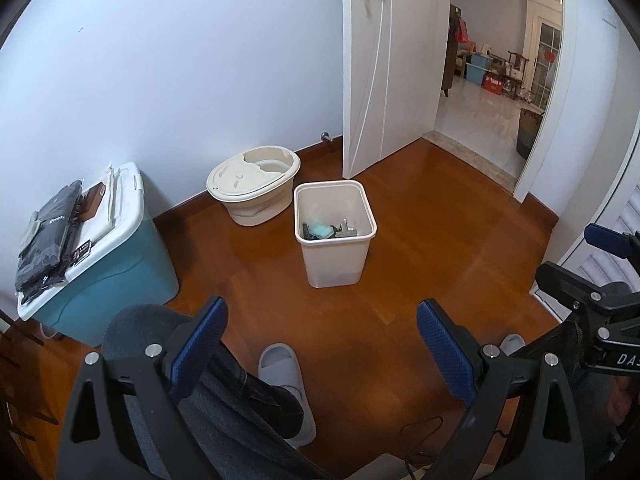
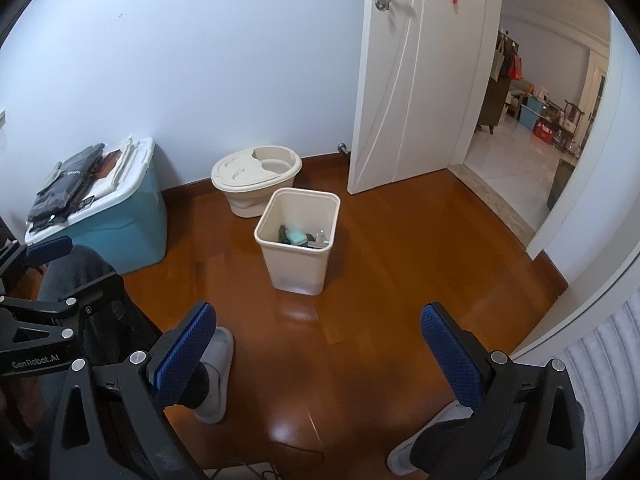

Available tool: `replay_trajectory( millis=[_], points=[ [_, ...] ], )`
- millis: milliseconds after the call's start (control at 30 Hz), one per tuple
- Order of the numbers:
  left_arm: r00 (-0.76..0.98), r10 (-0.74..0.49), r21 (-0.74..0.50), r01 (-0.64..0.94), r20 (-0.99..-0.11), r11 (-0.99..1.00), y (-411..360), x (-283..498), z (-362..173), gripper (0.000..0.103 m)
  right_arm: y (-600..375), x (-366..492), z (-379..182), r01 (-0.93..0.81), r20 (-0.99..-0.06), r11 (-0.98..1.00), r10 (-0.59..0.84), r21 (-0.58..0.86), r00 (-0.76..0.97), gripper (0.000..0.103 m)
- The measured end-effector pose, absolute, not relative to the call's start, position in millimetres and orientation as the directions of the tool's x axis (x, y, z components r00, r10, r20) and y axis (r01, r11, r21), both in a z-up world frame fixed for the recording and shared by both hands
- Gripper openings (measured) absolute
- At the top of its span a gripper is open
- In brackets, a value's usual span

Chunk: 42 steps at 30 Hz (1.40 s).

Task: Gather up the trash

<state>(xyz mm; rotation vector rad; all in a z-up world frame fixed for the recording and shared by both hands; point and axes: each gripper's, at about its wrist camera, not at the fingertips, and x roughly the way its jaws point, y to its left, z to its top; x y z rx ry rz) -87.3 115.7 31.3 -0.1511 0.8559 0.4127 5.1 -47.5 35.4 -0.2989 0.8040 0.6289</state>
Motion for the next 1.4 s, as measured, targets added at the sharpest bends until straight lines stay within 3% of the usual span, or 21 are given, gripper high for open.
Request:
replay_trajectory(
  millis=[1400],
  points=[
    [0.572,0.260,0.019,-0.392,-0.778,0.920,121.0,-82.8,31.9,0.097,-42.2,12.3,23.9,-0.619,-0.771,0.785,0.392,-0.003,0.502,0.103]
  ],
)
